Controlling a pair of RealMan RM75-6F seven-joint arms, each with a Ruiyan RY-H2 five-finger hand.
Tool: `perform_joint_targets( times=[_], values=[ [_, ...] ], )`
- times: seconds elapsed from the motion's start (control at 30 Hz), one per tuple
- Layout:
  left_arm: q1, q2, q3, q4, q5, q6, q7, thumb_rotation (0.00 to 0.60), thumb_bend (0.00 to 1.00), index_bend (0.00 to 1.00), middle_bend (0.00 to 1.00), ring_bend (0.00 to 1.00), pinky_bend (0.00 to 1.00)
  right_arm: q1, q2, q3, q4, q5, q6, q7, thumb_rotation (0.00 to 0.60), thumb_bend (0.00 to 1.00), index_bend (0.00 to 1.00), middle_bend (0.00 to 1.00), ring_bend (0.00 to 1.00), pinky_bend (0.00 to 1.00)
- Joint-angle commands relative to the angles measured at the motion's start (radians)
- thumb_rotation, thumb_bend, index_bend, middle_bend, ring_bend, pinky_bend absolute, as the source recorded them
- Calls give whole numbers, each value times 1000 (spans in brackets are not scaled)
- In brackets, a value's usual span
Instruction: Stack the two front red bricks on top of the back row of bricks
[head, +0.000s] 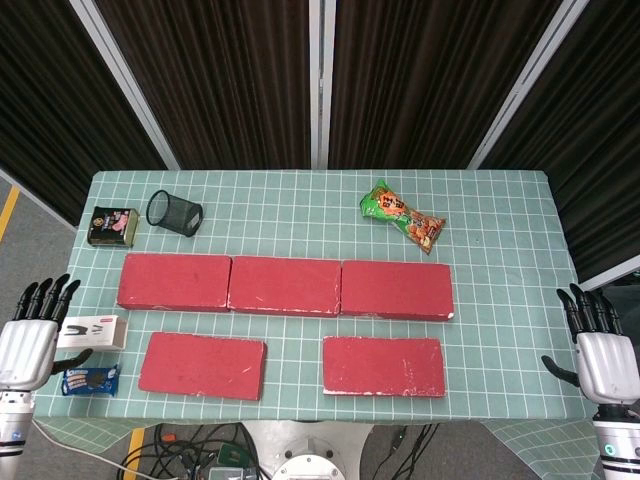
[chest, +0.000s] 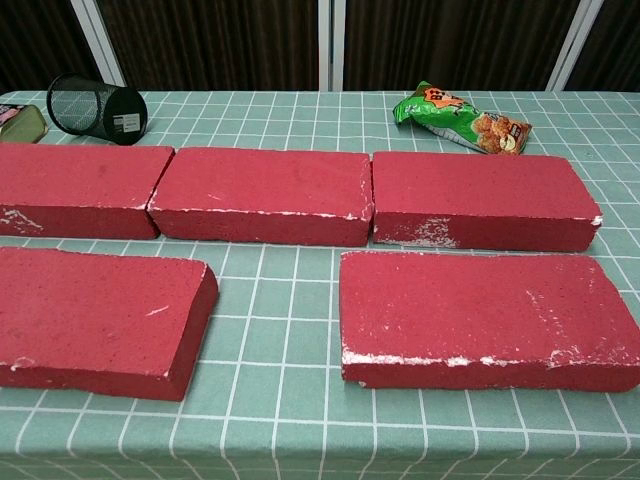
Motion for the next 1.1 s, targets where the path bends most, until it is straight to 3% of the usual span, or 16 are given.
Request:
perform_joint_targets(
  times=[0.03, 0.23, 0.73, 1.1],
  values=[
    [0, -1, 1, 0, 0, -1, 0, 600, 0, 54, 14, 0, 14, 0, 0, 0, 0, 1, -1, 0, 600, 66, 0, 0, 0, 0],
    [-2, 9, 13, -22, 11, -14, -11, 600, 0, 54, 14, 0, 14, -1, 2, 2, -1, 2, 2, 1, 600, 66, 0, 0, 0, 0],
    [-64, 113, 85, -229, 92, -164, -80, 600, 0, 54, 14, 0, 15, 8, 36, 27, -29, 23, 0, 7, 600, 66, 0, 0, 0, 0],
    [-153, 22, 91, -296, 21, -349, 66, 600, 0, 54, 14, 0, 15, 7, 84, 45, -57, 40, 9, 17, 600, 66, 0, 0, 0, 0]
  ],
)
